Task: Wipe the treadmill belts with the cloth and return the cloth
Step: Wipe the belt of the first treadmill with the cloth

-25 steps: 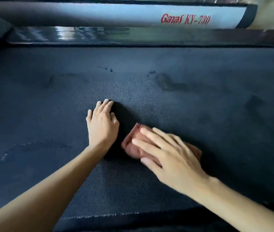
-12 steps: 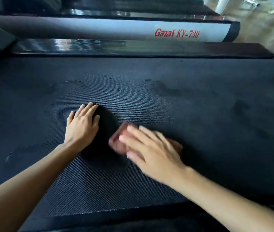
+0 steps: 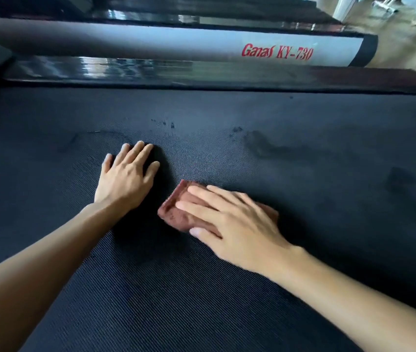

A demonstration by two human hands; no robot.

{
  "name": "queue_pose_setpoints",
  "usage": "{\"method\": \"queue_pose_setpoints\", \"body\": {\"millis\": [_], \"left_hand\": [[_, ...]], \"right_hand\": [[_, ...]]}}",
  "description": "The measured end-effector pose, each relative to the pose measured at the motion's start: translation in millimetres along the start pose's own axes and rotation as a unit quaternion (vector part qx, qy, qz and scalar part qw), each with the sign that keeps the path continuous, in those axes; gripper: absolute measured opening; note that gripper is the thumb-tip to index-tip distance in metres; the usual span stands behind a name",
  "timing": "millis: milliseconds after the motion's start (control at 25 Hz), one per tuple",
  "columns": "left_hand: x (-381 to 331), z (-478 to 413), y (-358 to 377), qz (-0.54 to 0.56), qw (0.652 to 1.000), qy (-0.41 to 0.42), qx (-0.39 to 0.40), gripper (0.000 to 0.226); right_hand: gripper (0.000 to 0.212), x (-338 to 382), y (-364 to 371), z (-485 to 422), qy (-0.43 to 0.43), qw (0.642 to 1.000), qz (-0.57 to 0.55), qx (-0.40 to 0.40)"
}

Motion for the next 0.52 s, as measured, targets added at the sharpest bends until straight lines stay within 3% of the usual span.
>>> {"method": "queue_pose_setpoints", "body": {"millis": [80, 240, 320, 400, 520], "left_hand": [[2, 0, 2, 0.001, 1.0, 0.001, -0.003, 0.055], [2, -1, 3, -0.002, 1.0, 0.001, -0.001, 0.056], [2, 0, 3, -0.001, 1.0, -0.002, 0.0, 0.056], [3, 1, 4, 0.0, 1.0, 0.002, -0.004, 0.055], [3, 1, 3, 0.002, 1.0, 0.002, -0.004, 0.054]], "right_hand": [[0.049, -38, -6, -7, 0.027, 0.999, 0.009, -0.021], [0.049, -138, -9, -99, 0.27, 0.961, 0.026, -0.046], [0.049, -138, -5, -145, 0.309, 0.95, 0.018, -0.035], [0.048, -104, 2, -157, 0.226, 0.974, 0.017, -0.031], [0.05, -63, 3, -92, 0.057, 0.998, -0.001, -0.012]]}}
Point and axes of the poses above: each hand's wrist, its own z-axis away from the middle knuckle, its own y-axis out of the palm, x = y × z, the point moved 3 cm from there along -z, towards the middle knuckle, and after that the axes turned 3 degrees about x, right-handed, at the moved point
